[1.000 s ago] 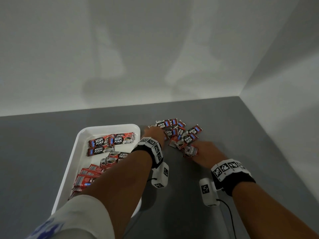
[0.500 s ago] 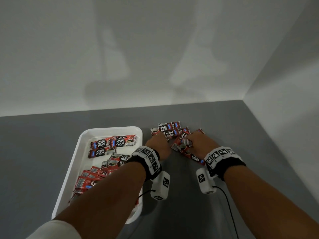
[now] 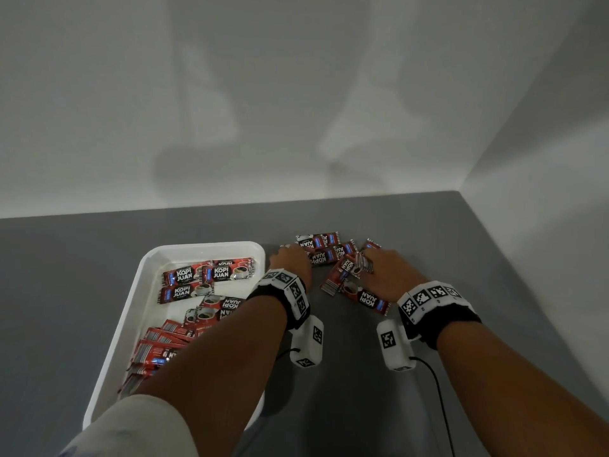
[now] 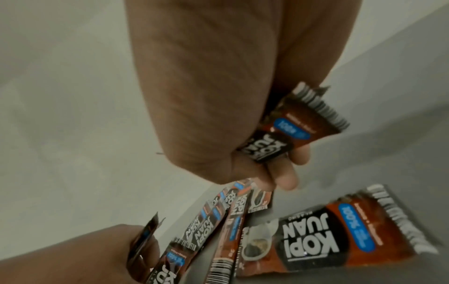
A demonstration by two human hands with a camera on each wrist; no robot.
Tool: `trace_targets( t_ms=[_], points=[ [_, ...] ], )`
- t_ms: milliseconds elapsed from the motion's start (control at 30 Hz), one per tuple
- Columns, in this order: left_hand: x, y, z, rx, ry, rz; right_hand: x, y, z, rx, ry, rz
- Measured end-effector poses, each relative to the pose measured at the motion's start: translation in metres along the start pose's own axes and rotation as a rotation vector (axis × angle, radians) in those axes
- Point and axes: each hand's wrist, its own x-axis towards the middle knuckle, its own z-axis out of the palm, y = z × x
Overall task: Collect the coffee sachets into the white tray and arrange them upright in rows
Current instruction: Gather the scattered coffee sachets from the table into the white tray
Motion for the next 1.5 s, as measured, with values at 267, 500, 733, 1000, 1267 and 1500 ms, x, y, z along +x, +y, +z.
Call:
trace_targets(
  t_ms=[267,500,733,1000,1267,1500],
  points=[
    [0.003,0.012,0.002,-0.179,-0.039,0.071,-0.017,0.004,0.014,0.004,-0.073,0.071],
    [0.011,0.022,-0.01,-0.325,0.007,0.103,-0.022,0.006,0.025,-0.05,-0.169,0.142],
    [0.016,0.018,-0.004,-0.056,-0.002,0.138,-0.021,0.014,0.021,-0.073,-0.169,0.078],
    [0.015,0.021,-0.01,-0.248,0.004,0.1,0.0,0.011,-0.017,-0.07,-0.007,-0.025],
    [0.004,0.035,0.03,-0.214,0.03,0.163,0.032,0.013,-0.012,-0.319,-0.018,-0.071],
    [0.001,0.033,0.028,-0.123,0.011,0.151,0.023,0.035,0.0,-0.295,-0.02,0.016]
  ],
)
